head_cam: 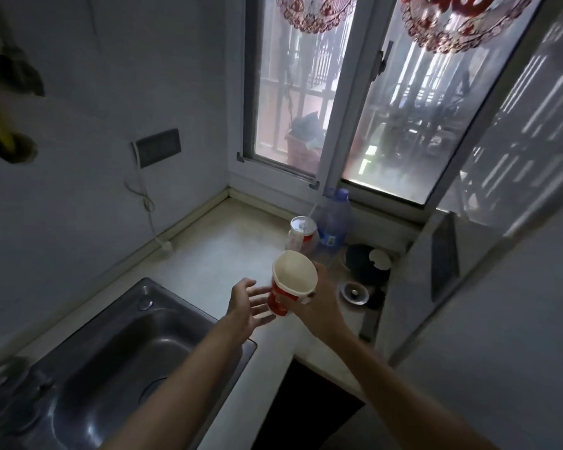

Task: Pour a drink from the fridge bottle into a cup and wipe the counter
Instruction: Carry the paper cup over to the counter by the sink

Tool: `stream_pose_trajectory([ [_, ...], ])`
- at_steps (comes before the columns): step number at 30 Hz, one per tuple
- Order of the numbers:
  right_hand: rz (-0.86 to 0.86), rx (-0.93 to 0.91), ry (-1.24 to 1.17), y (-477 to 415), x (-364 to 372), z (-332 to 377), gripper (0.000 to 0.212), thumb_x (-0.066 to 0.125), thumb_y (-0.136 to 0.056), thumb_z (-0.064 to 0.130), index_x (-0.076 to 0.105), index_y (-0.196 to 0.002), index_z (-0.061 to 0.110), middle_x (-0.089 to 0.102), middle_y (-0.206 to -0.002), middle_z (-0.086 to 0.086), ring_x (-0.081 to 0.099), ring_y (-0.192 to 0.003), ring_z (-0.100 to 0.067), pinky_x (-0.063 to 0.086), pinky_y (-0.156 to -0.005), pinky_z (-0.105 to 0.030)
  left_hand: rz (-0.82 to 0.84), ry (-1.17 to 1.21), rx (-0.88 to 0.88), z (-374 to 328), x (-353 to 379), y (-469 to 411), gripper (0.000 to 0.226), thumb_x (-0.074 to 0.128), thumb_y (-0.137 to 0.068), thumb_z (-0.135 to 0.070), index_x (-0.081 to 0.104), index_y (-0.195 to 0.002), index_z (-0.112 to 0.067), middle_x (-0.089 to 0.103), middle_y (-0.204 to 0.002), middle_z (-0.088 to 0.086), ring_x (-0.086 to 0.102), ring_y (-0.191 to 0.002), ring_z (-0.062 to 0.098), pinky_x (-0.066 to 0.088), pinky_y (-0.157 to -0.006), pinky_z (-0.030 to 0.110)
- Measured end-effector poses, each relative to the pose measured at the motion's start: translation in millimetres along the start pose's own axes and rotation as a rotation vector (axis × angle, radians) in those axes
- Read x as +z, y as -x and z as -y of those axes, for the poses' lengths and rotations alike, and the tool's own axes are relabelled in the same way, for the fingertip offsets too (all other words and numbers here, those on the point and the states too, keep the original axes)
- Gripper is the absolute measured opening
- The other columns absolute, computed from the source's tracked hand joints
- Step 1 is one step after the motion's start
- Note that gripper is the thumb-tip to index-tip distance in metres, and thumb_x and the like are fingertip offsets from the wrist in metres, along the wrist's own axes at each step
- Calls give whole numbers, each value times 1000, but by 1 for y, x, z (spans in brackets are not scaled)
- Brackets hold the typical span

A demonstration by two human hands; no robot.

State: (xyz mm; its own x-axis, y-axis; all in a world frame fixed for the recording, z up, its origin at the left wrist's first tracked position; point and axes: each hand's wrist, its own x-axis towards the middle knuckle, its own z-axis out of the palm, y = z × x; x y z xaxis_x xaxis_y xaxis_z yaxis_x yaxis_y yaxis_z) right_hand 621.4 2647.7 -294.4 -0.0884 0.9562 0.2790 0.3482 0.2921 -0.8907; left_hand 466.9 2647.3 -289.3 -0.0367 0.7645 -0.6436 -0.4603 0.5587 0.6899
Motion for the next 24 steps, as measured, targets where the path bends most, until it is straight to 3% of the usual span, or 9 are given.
stream_pose_trajectory([
  [4, 2, 52, -5, -13, 9, -23, 85, 80, -61, 54, 44, -129, 17, 56, -124, 3, 59, -111, -9, 52, -91, -21, -13, 26, -31, 4, 0, -27, 40, 35, -94, -29, 63, -94, -1, 64, -95, 18, 60, -92, 34, 47, -93, 49],
  [6, 5, 92, -9, -18, 12, -38, 87, 81, -59, 58, 45, -128, 19, 58, -123, 4, 60, -109, -11, 55, -87, -26, -17, 27, -36, 7, 0, -39, 40, 34, -94, -29, 63, -94, 0, 64, -92, 18, 60, -87, 33, 48, -89, 47],
  [10, 9, 145, -16, -25, 19, -62, 82, 84, -58, 53, 48, -125, 22, 60, -120, 3, 62, -106, -10, 57, -84, -27, -50, 30, -61, 12, 0, -57, 39, 35, -93, -29, 62, -93, -1, 64, -86, 17, 60, -81, 32, 48, -86, 46],
  [15, 35, 199, -24, -28, 27, -83, 76, 91, -59, 26, 49, -121, 15, 62, -111, 2, 64, -96, -5, 56, -74, -23, -98, 32, -94, 20, -3, -74, 42, 36, -92, -29, 62, -97, 3, 63, -91, 19, 60, -81, 32, 51, -77, 42],
  [20, 59, 223, 5, -30, 37, -103, 77, 88, -55, 40, 48, -118, 24, 63, -111, 3, 65, -97, -9, 57, -78, -39, -133, 11, -109, 25, -3, -92, 41, 38, -92, -29, 61, -94, 4, 62, -94, 20, 59, -81, 30, 52, -77, 41],
  [24, 52, 234, 52, -31, 44, -116, 71, 89, -60, 33, 46, -116, 30, 61, -109, 7, 63, -95, -4, 56, -76, -36, -141, -6, -119, 32, -6, -106, 41, 38, -92, -28, 61, -97, 5, 63, -95, 19, 60, -81, 30, 53, -77, 42],
])
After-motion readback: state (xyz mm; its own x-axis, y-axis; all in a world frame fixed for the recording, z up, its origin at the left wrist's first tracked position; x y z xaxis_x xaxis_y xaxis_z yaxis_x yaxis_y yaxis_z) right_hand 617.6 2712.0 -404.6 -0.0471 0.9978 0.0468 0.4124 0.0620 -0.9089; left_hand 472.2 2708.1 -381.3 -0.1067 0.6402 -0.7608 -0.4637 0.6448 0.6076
